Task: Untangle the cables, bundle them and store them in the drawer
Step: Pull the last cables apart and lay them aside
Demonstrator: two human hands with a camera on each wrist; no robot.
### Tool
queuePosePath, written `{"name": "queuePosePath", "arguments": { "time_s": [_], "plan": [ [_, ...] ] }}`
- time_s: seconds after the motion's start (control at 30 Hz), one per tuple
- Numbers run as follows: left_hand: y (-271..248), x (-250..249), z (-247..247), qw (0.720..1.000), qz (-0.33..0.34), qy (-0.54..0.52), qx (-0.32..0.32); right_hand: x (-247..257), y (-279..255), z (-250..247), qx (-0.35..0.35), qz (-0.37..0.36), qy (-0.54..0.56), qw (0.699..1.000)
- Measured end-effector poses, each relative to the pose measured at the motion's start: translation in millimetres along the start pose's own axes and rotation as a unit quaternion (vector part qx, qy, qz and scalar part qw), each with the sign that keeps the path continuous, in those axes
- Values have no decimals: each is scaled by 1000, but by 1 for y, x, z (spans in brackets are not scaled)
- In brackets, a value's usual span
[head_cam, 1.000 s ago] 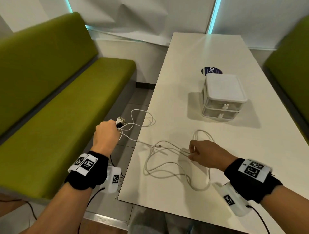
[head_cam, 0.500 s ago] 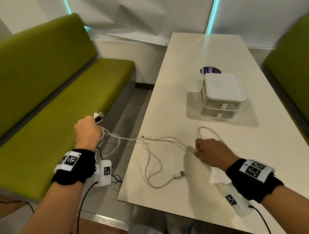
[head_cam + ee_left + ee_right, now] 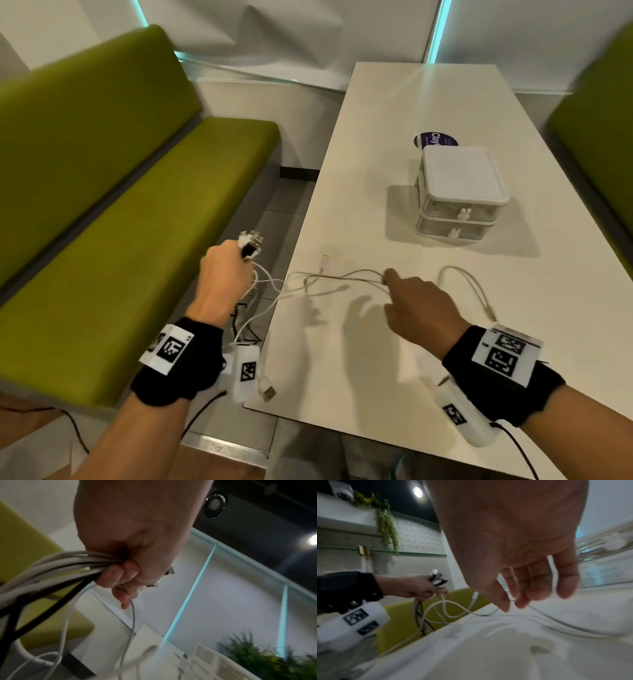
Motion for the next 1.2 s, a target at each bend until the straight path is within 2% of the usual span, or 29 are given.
{"name": "queuePosePath", "arguments": {
  "time_s": [0.1, 0.17, 0.27, 0.33, 0.43, 0.53, 0.73, 1.07, 1.2],
  "plan": [
    [-14, -27, 10, 998, 47, -10, 39, 41, 1, -16, -60, -91, 83, 991],
    [-19, -39, 11, 997, 65, -8, 47, 63, 0, -20, -56, -169, 94, 980],
    [-20, -43, 14, 996, 65, -14, 61, 87, -1, -4, 15, -243, 9, 970],
    [-19, -41, 14, 995, 57, -42, 75, 96, 2, 9, 24, -254, -53, 965],
    [-16, -33, 13, 995, 59, -45, 73, 97, 9, 18, -3, -242, -79, 967],
    [-8, -22, 8, 998, 52, -12, 40, 82, 12, 16, -28, -227, -66, 971],
    [14, 18, -23, 996, -10, 71, -44, 40, 15, 3, -33, -132, 5, 991],
    [36, 57, -23, 990, -99, 86, -54, 41, 1, -21, -68, -15, -21, 997],
    [39, 72, -29, 987, -122, 83, -66, 29, -2, -23, -37, 30, -33, 998]
  ]
}}
Point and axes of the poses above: each hand's wrist, its own y-axis towards the middle knuckle, its own z-axis out of the palm, x = y × z, the point moved 5 cm from there along y, towards the middle knuckle, and after that the axes turned 3 degrees about -z, right-handed, at the moved point
